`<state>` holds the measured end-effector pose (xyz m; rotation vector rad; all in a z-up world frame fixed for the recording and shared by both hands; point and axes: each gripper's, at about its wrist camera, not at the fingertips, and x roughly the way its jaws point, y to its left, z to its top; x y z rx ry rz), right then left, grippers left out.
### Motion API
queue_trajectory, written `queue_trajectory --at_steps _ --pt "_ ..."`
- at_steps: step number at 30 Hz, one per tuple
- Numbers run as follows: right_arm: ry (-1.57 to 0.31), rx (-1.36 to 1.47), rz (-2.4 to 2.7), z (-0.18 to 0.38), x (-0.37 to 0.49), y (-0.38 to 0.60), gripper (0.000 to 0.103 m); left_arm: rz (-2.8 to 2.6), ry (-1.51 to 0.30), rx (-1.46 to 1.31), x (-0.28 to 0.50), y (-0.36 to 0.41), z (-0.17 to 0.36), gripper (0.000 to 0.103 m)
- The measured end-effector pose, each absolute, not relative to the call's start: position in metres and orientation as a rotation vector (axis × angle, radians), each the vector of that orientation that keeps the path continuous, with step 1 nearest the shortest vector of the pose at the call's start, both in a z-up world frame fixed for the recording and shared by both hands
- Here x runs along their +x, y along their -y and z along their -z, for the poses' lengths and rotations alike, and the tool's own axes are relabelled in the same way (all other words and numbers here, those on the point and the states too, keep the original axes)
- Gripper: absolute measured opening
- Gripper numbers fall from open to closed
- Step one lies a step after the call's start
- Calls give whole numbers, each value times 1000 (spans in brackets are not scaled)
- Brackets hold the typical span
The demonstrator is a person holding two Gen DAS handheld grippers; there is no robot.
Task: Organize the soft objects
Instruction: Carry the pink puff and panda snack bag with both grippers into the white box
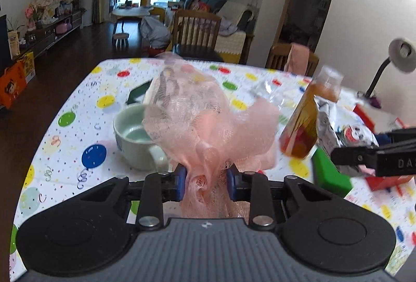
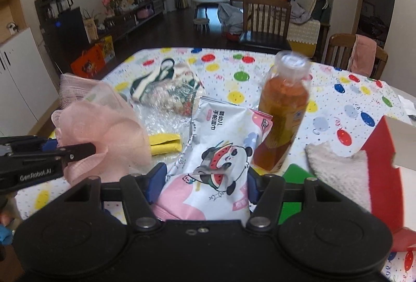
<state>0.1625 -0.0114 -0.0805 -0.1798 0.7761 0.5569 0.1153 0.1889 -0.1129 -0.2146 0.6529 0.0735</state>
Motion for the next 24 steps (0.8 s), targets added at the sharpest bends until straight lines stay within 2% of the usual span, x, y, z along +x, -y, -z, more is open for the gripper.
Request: queue_trajectory --at_steps 9,24 --pt "-734 -119 -541 38 150 60 60 34 -610 -182 122 -156 66 29" --pt "-710 -82 -424 15 185 173 60 254 -591 -64 193 -25 28 29"
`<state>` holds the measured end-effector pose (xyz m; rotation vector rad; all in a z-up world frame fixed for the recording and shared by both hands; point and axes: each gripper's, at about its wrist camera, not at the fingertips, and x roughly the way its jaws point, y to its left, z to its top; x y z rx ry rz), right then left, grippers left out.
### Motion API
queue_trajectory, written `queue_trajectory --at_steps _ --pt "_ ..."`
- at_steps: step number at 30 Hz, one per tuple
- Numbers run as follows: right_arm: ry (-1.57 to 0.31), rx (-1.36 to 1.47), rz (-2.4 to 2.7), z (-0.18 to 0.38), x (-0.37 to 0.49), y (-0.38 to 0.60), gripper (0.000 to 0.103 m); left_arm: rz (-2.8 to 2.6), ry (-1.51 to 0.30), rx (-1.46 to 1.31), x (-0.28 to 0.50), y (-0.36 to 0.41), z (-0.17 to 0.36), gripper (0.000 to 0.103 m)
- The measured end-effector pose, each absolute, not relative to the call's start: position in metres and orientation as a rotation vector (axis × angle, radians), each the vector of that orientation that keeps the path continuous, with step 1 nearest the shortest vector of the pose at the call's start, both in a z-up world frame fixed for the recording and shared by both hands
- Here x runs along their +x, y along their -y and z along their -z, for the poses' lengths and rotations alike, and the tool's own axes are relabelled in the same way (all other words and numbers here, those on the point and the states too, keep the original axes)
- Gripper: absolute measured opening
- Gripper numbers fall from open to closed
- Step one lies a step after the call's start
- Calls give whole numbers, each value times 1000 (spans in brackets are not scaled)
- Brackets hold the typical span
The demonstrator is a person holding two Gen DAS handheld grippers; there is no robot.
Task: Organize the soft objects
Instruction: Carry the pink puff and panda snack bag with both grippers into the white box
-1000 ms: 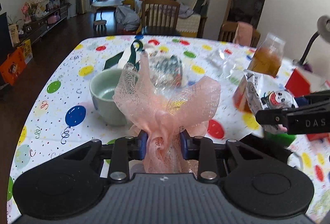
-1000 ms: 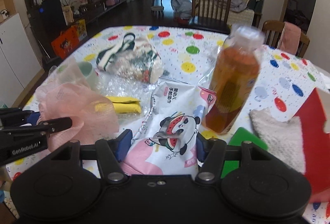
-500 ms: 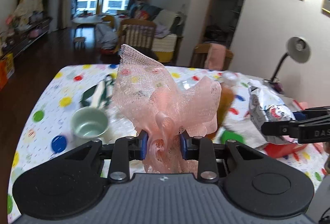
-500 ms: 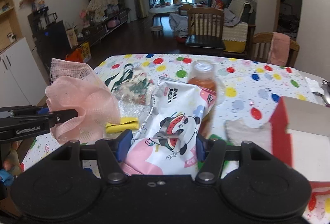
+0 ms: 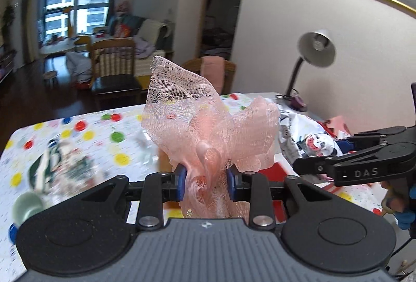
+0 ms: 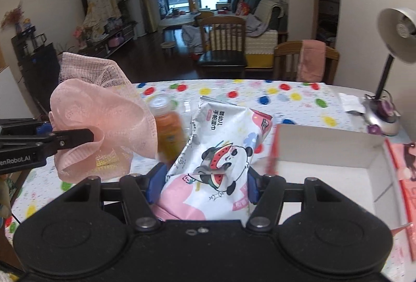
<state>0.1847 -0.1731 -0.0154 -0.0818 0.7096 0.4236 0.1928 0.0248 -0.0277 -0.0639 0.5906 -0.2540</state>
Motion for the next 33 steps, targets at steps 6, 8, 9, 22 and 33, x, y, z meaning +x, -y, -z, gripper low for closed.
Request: queue_trajectory --at_steps 6,8,9,22,33 --pt "-716 -56 -378 20 205 225 60 328 -616 -34 221 33 29 29" --pt "-720 -51 -368 23 211 239 60 347 -627 -23 228 50 30 29" --pt "-725 -51 -361 24 215 246 60 354 -631 -10 234 60 32 29" --pt "-779 -63 -245 51 255 335 60 400 -710 81 288 152 52 29" --pt "-832 -104 -207 78 283 371 60 428 -855 139 342 211 88 29"
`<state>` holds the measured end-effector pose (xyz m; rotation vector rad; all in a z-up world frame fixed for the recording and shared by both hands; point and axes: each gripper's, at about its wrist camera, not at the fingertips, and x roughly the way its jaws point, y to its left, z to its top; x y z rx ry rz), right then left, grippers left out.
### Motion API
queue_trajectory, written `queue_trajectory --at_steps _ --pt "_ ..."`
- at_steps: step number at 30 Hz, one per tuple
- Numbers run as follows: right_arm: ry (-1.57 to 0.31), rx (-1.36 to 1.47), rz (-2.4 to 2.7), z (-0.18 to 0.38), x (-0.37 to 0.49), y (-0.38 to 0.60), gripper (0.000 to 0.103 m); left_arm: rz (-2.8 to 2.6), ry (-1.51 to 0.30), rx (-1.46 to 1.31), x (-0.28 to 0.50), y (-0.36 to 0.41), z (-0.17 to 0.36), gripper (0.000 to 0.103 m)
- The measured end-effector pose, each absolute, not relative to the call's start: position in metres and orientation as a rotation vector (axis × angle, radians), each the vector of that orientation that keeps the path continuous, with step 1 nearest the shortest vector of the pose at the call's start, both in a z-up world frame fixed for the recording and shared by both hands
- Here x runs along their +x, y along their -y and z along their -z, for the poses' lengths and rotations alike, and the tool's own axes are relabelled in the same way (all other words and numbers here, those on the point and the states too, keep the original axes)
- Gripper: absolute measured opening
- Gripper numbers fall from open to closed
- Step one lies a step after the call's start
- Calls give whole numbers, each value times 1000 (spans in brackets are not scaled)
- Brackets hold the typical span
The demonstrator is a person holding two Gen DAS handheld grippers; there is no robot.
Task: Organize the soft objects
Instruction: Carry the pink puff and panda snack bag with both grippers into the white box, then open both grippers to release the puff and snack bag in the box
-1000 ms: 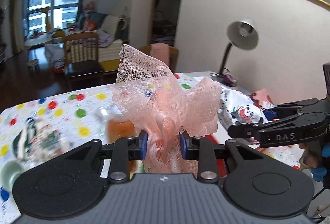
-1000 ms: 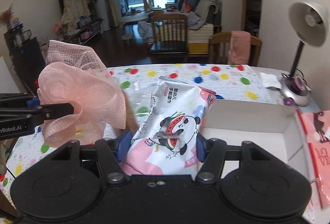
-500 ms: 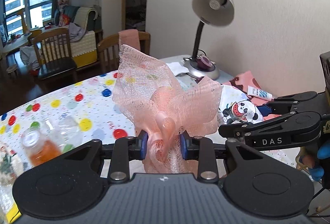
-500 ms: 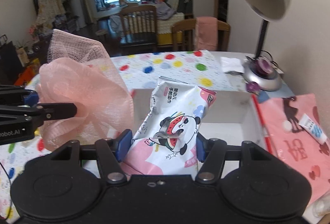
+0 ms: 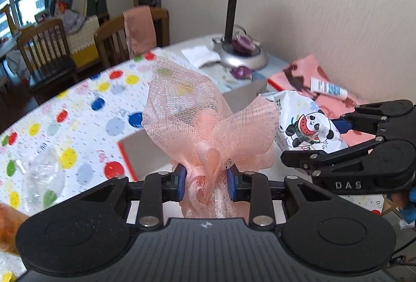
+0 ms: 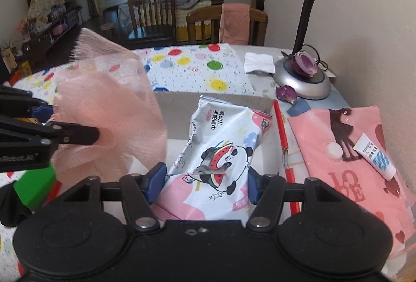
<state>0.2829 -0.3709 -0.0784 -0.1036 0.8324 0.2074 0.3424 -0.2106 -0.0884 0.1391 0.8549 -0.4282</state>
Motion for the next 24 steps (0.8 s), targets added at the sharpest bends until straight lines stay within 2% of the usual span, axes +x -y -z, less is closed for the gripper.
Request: queue_trajectory --at_steps 13,24 --pt "-978 -183 -247 130 314 372 60 379 -1092 211 385 242 155 30" --pt "-1077 -248 -231 151 324 364 61 368 -1169 260 398 251 176 30"
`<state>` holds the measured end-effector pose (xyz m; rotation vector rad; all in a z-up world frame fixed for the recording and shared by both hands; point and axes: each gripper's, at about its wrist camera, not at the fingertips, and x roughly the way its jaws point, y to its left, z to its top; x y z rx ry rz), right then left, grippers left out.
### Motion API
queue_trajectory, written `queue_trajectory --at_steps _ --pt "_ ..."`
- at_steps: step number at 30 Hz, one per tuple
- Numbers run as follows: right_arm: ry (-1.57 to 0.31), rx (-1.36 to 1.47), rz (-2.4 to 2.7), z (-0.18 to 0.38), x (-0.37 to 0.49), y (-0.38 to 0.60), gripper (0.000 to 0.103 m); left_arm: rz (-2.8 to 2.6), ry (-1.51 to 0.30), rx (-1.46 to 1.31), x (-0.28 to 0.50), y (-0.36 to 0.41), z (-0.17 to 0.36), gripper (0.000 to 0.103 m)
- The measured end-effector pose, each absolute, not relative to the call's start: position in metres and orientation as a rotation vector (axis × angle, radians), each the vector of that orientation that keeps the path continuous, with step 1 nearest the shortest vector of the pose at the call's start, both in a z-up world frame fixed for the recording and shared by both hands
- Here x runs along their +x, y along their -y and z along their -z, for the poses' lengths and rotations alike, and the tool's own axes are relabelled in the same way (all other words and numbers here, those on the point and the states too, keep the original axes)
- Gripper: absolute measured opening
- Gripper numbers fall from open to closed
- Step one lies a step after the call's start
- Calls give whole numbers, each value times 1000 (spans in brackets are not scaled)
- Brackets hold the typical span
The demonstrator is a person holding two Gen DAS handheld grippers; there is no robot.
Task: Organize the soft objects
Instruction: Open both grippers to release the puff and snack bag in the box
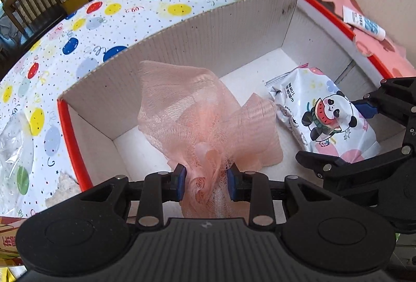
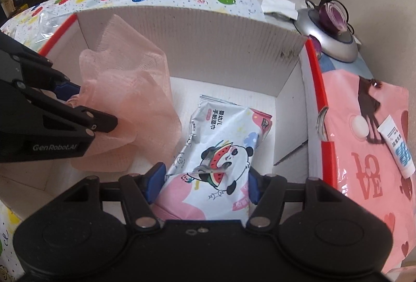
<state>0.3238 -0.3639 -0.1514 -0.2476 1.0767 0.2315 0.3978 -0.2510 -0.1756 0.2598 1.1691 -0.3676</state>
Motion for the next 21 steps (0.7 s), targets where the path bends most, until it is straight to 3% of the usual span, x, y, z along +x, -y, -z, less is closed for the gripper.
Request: queue_trajectory --at_steps 7,10,15,19,21 --pt "-1074 -257 -215 152 324 365 66 361 -1150 261 397 250 174 33" --pt "-1062 -257 -215 148 322 365 67 366 -1130 255 394 247 171 46" --pt "-1031 -231 -217 140 317 369 68 381 -1098 236 386 242 163 52" --pt "-1006 -194 -219 130 312 376 72 379 -1079 199 379 233 157 71" --pt "-996 -177 -218 125 310 379 72 378 -1072 182 377 229 155 71"
